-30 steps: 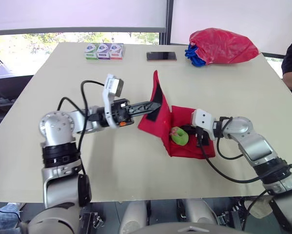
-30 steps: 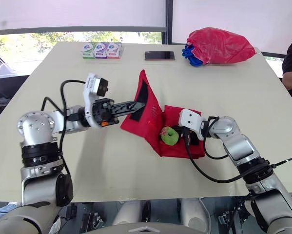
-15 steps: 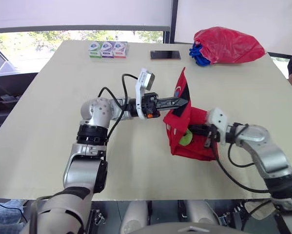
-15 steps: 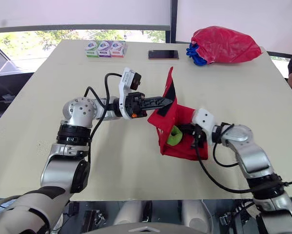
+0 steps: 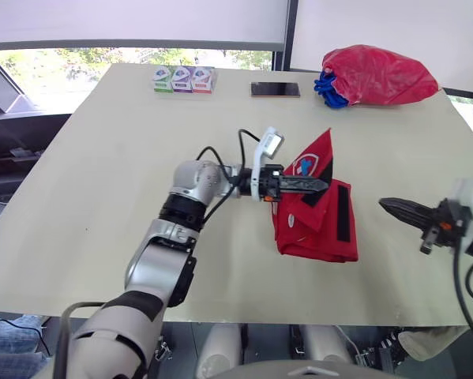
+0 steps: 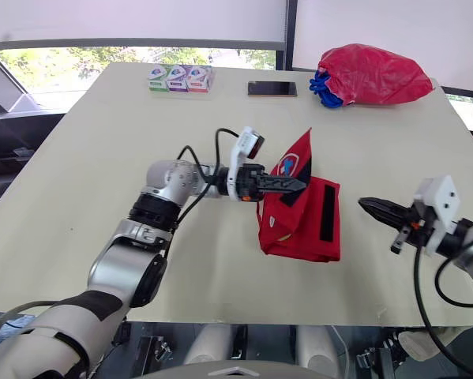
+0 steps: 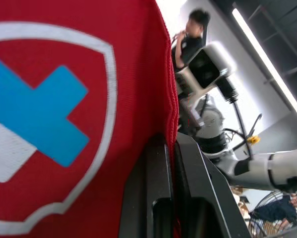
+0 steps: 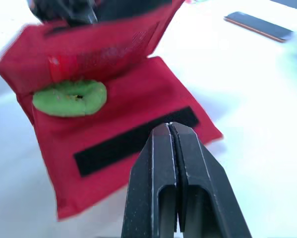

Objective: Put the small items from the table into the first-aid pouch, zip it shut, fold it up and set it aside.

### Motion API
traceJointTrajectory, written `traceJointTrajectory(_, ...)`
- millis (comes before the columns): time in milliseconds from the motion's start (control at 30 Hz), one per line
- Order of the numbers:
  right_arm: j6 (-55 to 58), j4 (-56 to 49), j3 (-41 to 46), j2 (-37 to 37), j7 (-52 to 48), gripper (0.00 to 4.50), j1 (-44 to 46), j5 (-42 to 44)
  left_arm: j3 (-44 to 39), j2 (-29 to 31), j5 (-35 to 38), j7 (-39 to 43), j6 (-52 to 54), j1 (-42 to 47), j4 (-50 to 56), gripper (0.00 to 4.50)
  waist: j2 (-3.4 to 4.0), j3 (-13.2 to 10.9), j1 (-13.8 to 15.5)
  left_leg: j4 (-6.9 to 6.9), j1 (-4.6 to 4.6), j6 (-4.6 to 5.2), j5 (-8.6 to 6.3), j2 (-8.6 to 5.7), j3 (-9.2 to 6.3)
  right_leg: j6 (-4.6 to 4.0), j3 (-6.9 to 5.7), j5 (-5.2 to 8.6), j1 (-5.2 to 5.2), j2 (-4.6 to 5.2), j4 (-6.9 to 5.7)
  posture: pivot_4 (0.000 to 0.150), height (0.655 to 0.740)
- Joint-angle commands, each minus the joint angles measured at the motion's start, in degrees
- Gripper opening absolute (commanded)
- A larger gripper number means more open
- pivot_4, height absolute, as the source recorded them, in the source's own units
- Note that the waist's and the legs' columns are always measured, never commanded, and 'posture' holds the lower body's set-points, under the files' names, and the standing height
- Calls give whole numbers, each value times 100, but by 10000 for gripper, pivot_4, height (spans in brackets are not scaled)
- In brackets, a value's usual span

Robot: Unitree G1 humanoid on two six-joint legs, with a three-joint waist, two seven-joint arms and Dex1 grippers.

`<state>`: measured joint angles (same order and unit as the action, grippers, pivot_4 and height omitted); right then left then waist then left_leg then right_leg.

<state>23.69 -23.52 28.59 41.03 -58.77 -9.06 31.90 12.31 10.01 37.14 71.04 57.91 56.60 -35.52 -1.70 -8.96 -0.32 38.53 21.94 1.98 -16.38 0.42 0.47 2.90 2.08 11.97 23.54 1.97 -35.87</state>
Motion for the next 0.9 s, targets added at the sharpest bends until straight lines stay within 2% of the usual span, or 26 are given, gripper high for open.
traceJointTrajectory(33, -244, -110, 478, -85, -22, 5669, -264, 244, 201, -338, -477, 62, -513, 199, -566, 0, 0, 0, 8, 0, 1, 0, 0, -1, 0, 1, 1, 0, 0, 0, 1, 1500, 7400)
traceJointTrajectory(67, -245, -142, 517, -96, -4, 6246, -308, 300, 213, -396, -561, 138, -600, 226, -667, 0, 0, 0, 4, 0, 2, 0, 0, -2, 1, 1, 5, 0, 1, 0, 1, 1500, 7400)
traceJointTrajectory(133, -256, -211, 614, -120, 37, 15382, -405, 421, 235, -509, -730, 282, -784, 254, -835, 0, 0, 0, -13, 0, 2, 3, -2, -2, 10, -5, 16, -4, 2, 1, 3, 1500, 7400)
traceJointTrajectory(167, -270, -234, 670, -121, 42, 20042, -461, 476, 237, -555, -805, 364, -855, 266, -902, 6713, 0, 0, -16, 0, 1, 4, -2, -2, 12, -7, 19, -6, 2, 1, 3, 1500, 7400)
traceJointTrajectory(200, -286, -249, 712, -117, 43, 25515, -515, 520, 221, -591, -855, 442, -898, 277, -954, 10135, 0, 0, -16, 0, 1, 5, -3, -2, 13, -7, 20, -6, 2, 1, 3, 1500, 7400)
traceJointTrajectory(333, -441, -217, 852, -128, 1, 44961, -689, 631, 81, -705, -1014, 487, -994, 337, -1151, 29538, 0, 0, -18, -1, 1, 5, -3, -1, 8, -6, 17, -4, 2, -1, 3, 1500, 7400)
traceJointTrajectory(367, -473, -199, 873, -122, -14, 45000, -724, 655, 62, -716, -1050, 506, -1013, 347, -1184, 35600, 0, 0, -18, 0, 0, 5, -3, -1, 9, 0, 18, -1, 2, -1, 3, 1500, 7400)
traceJointTrajectory(433, -525, -144, 925, -120, -64, 45000, -794, 728, 41, -720, -1072, 594, -1018, 351, -1178, 43440, 1, 1, -19, 4, 0, 5, -3, -1, 10, 7, 20, 2, 1, -1, 2, 1500, 7400)
traceJointTrajectory(767, -960, 497, 1148, -95, -836, 45000, -1030, 1138, 150, -598, -1163, 862, -1101, 104, -334, 43440, 3, 1, -28, 5, 1, 7, -4, -1, 9, 8, 25, 2, 1, -2, 2, 1500, 7400)
traceJointTrajectory(867, -1105, 687, 1106, -80, -948, 45000, -1038, 1089, 237, -556, -1369, 869, -1643, -36, -8, 43440, 4, 1, -26, 5, 0, 7, -4, -1, 9, 8, 26, 2, 1, -2, 1, 1500, 7400)
traceJointTrajectory(900, -1152, 748, 1077, -82, -957, 45000, -1027, 1057, 289, -546, -1528, 922, -2311, -187, 203, 43440, 4, 1, -24, 5, 0, 7, -4, 0, 12, 4, 29, -1, 1, -2, 1, 1500, 7400)
